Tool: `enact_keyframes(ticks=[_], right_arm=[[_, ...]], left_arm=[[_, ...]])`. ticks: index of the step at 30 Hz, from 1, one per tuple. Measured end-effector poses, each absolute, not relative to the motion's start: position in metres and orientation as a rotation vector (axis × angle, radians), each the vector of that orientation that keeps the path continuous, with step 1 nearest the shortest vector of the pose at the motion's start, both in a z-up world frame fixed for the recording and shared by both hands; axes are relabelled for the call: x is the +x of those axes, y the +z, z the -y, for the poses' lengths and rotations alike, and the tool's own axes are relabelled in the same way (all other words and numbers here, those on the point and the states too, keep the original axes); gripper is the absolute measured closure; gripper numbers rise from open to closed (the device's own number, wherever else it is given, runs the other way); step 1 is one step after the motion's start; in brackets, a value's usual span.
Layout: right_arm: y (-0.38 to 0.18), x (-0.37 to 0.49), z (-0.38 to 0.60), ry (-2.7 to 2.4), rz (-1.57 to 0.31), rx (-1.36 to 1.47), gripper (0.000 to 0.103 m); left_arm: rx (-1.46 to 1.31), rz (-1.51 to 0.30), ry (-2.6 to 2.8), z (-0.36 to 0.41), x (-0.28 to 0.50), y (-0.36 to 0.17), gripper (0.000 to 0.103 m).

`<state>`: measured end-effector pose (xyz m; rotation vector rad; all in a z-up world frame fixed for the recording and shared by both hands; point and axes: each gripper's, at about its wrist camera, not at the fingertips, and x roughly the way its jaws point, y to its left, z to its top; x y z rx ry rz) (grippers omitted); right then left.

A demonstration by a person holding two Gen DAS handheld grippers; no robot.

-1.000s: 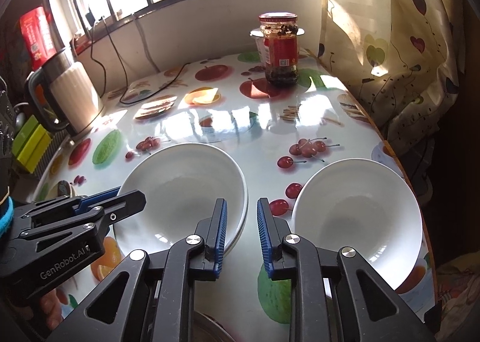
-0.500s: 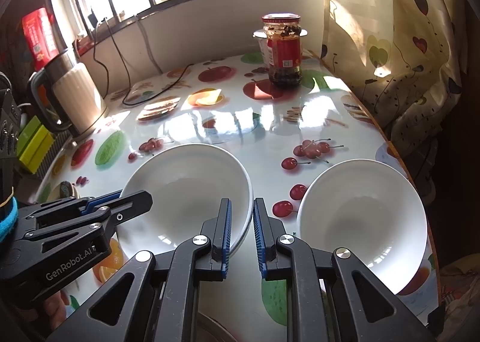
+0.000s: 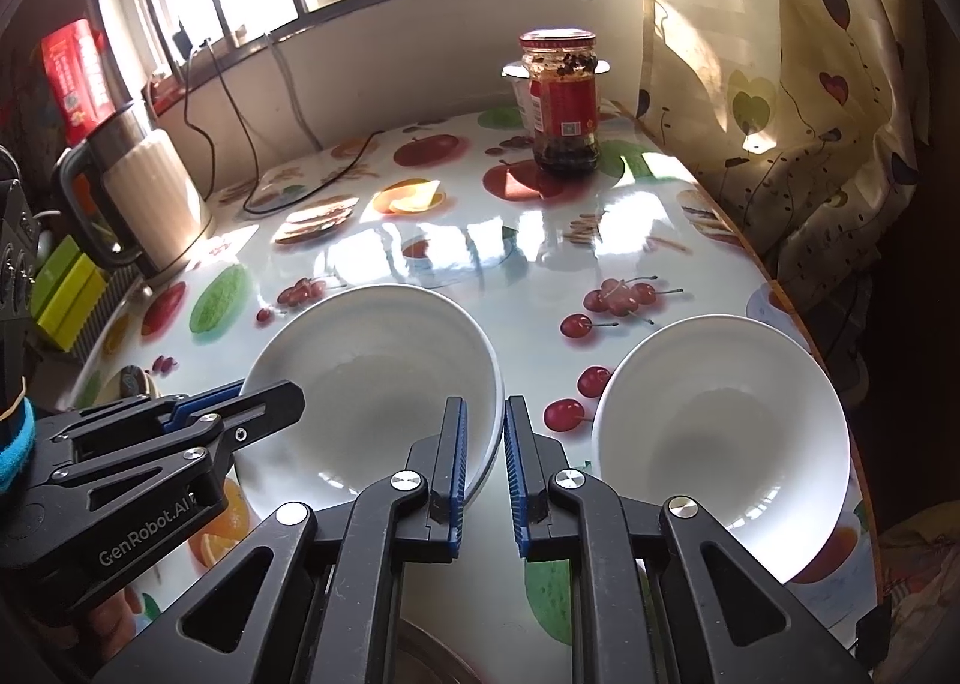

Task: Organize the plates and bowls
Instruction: 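Close both tools side by side on the white bowl's rim, then lift the white bowl with both tools and carry it over the steel bowl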

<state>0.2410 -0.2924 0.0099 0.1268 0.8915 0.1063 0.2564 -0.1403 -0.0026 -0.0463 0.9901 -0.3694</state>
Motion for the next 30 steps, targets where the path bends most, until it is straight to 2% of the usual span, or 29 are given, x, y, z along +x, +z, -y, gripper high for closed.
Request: enact_keyframes(ticks=[30], right_arm=[[0.051,0.187,0.291,0.111,-0.799,0.169,0.090]], left_arm=[[-0.054,-0.913,-0.400,0.132,0.208,0.036,0.088]])
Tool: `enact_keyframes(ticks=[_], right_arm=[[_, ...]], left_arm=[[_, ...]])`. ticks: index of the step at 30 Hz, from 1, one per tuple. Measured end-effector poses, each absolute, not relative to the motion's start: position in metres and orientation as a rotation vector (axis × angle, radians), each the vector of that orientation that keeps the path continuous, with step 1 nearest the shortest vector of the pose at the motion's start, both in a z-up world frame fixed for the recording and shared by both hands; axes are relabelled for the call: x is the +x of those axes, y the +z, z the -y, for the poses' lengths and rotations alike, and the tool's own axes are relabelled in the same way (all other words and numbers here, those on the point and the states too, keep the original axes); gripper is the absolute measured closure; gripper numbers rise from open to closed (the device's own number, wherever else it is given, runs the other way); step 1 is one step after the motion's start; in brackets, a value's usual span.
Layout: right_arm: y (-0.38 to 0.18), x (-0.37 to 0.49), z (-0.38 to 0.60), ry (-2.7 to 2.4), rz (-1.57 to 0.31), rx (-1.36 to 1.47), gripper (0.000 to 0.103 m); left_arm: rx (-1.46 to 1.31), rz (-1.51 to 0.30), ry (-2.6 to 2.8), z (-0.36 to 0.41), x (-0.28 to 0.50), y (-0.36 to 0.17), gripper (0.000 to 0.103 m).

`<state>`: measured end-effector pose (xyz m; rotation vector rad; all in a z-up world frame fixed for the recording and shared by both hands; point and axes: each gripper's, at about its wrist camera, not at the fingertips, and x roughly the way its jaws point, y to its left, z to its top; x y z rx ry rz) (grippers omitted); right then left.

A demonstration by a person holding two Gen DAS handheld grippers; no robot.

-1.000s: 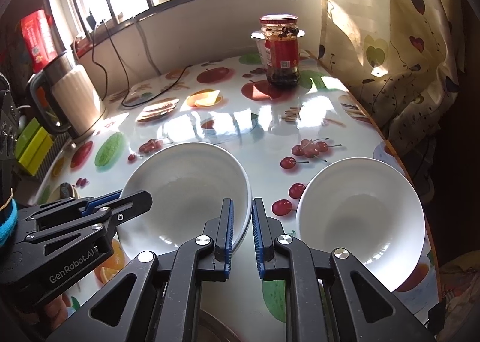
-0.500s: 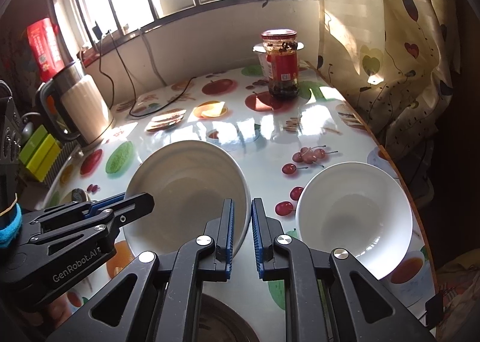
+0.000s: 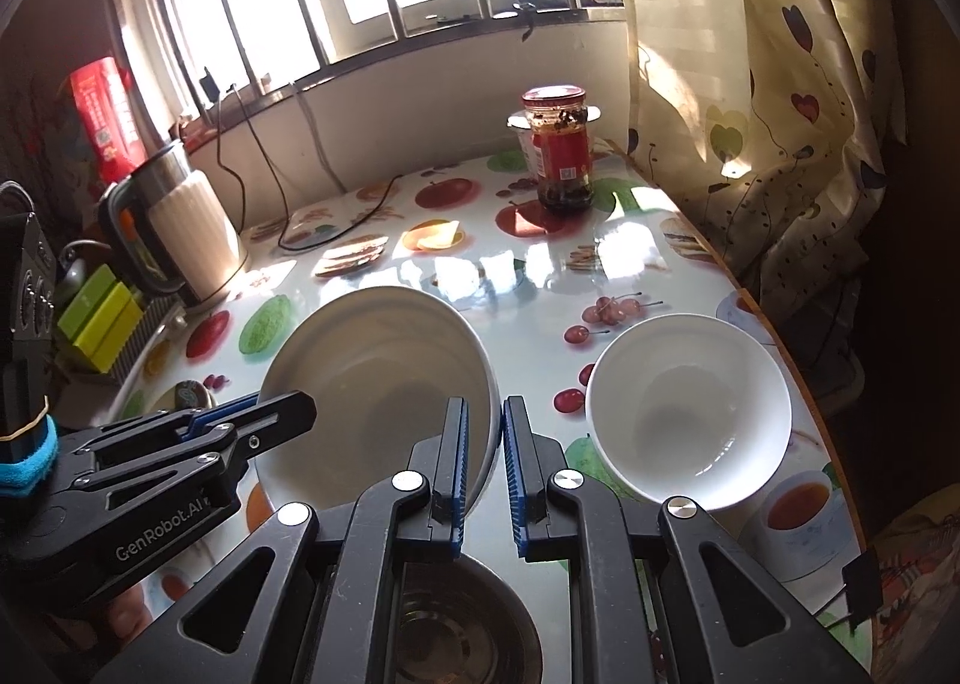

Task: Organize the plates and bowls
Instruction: 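Lift the white bowl with both tools and carry it over the steel bowl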

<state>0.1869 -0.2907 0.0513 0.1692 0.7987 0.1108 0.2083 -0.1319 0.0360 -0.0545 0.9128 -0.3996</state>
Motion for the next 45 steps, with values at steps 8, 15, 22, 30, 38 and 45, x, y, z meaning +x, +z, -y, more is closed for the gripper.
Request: enact_keyframes(ticks=[8,15,22,30,38,45], right_arm=[[0.063,0.166,0.288,0.105,-0.772,0.169,0.090],[0.066,0.148,0.286,0.102,-0.764,0.172,0.090],[0.066,0.129,0.284,0.098,-0.763,0.196,0.091],[0.062,0.111,0.281,0.087,-0.771,0.201,0.091],[0.051,0.098,0.281,0.071,-0.791,0.212,0.091],[0.041,0.092,0.284,0.068,-0.818,0.228,0.091]], left_arm=[[-0.058,-0.894,-0.413,0.128,0.190,0.046,0.088],[-0.053,-0.889,-0.423,0.124,0.174,0.048,0.088],[-0.057,-0.892,-0.436,0.119,0.160,0.047,0.088],[-0.065,-0.913,-0.450,0.116,0.149,0.040,0.088],[-0.051,-0.947,-0.459,0.119,0.141,0.028,0.088],[-0.054,-0.982,-0.460,0.120,0.137,0.018,0.088]])
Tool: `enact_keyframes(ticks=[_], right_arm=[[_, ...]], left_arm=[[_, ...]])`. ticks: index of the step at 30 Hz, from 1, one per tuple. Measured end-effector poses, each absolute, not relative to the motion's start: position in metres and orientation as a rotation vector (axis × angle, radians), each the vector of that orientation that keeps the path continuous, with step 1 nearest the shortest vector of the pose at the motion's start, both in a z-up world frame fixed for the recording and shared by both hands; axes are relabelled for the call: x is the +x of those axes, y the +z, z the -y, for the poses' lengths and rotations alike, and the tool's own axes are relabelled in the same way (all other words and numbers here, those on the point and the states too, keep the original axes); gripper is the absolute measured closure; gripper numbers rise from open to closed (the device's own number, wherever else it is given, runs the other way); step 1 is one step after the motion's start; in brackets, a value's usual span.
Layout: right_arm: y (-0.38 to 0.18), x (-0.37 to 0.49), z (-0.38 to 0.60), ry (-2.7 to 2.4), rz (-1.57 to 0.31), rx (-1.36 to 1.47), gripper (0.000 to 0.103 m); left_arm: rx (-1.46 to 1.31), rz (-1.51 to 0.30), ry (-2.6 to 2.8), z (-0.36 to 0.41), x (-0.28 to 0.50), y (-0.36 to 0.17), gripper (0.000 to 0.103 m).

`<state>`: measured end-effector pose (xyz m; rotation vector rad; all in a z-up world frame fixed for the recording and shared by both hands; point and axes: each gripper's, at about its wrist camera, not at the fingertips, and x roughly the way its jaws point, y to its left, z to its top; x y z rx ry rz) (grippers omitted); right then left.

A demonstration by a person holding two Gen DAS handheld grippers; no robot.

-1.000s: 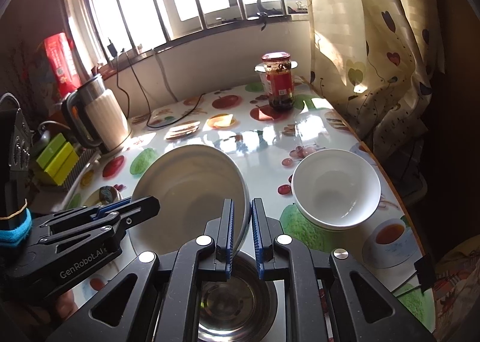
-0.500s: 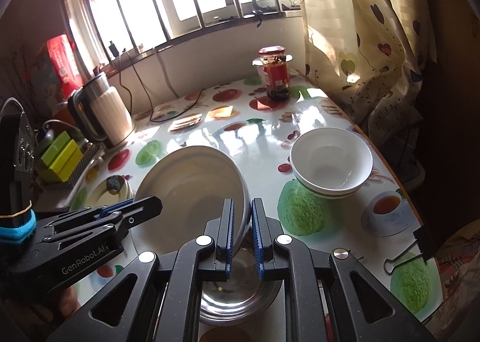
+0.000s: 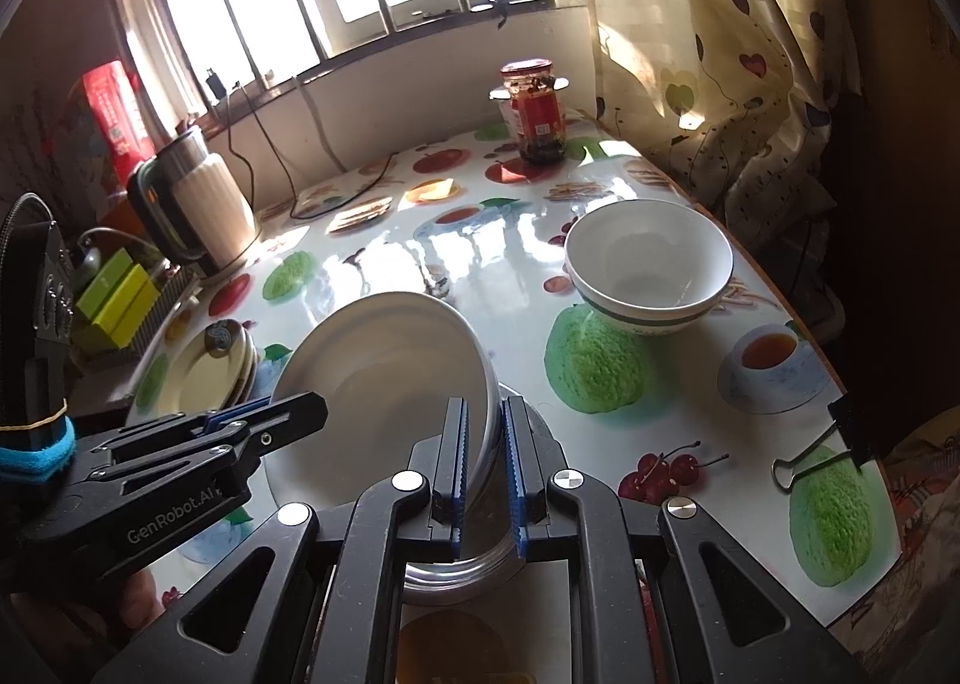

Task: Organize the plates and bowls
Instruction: 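Lift the white bowl with both tools and carry it over the steel bowl, then lower the white bowl into the steel bowl and open both tools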

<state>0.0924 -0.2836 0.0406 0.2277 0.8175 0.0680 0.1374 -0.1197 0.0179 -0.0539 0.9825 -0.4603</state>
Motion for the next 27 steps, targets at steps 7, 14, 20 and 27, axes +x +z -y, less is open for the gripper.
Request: enact_keyframes(ticks=[7,14,20,27], right_arm=[[0.031,0.089,0.287,0.065,-0.842,0.247,0.091],[0.024,0.088,0.289,0.062,-0.861,0.259,0.090],[0.020,0.088,0.291,0.059,-0.872,0.268,0.090],[0.018,0.089,0.291,0.062,-0.871,0.270,0.090]], left_arm=[[-0.040,-1.009,-0.458,0.123,0.135,0.011,0.088],[-0.026,-1.025,-0.458,0.126,0.133,0.008,0.088],[-0.023,-1.038,-0.457,0.128,0.135,0.004,0.088],[-0.027,-1.041,-0.454,0.127,0.136,0.002,0.088]])
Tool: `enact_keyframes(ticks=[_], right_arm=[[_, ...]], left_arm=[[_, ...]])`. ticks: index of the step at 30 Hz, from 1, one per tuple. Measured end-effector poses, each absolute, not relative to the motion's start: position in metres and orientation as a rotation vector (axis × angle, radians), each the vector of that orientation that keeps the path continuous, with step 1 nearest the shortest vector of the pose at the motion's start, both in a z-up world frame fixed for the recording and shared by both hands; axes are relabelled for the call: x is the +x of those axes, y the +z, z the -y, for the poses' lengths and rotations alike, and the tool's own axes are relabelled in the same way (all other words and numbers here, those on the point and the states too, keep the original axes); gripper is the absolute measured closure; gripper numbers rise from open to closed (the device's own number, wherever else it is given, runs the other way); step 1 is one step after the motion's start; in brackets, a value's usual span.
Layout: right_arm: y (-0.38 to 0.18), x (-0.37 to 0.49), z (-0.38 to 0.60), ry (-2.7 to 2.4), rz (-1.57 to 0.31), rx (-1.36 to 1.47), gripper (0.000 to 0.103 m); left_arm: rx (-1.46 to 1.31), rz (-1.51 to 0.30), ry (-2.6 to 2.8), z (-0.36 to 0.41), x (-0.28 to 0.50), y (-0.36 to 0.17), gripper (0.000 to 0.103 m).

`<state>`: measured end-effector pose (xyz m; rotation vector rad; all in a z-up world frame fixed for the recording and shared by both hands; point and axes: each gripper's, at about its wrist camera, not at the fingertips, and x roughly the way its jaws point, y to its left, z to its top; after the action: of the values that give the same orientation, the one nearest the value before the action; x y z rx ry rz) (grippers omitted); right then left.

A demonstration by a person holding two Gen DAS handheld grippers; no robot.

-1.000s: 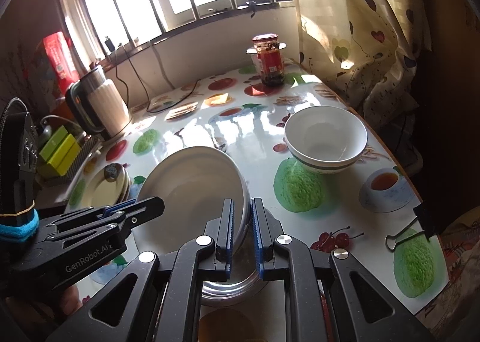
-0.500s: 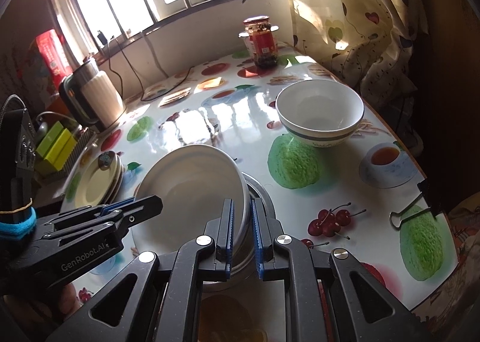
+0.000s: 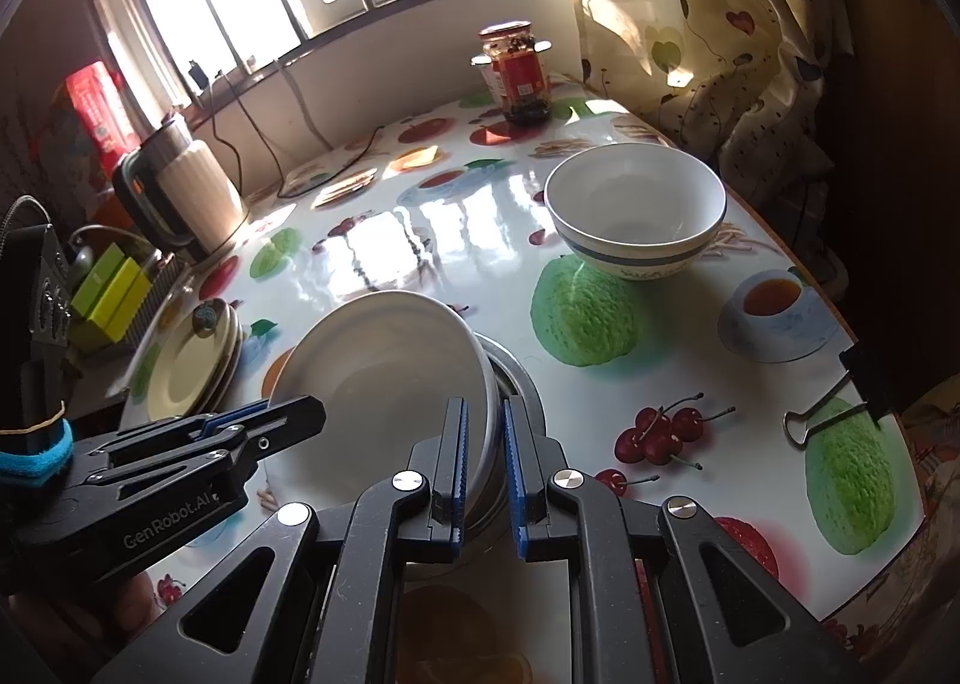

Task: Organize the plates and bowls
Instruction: 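Lower the white bowl into the steel bowl and open both tools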

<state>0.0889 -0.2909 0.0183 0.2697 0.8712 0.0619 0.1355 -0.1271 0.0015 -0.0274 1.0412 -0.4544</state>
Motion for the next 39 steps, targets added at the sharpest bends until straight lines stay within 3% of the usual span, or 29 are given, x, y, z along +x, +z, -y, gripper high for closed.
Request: enact_keyframes(ticks=[39], right_arm=[[0.0160,0.0889,0.2957,0.046,-0.883,0.307,0.084]], left_arm=[[-0.066,-1.033,-0.481,0.1235,0.1350,0.0085,0.087]])
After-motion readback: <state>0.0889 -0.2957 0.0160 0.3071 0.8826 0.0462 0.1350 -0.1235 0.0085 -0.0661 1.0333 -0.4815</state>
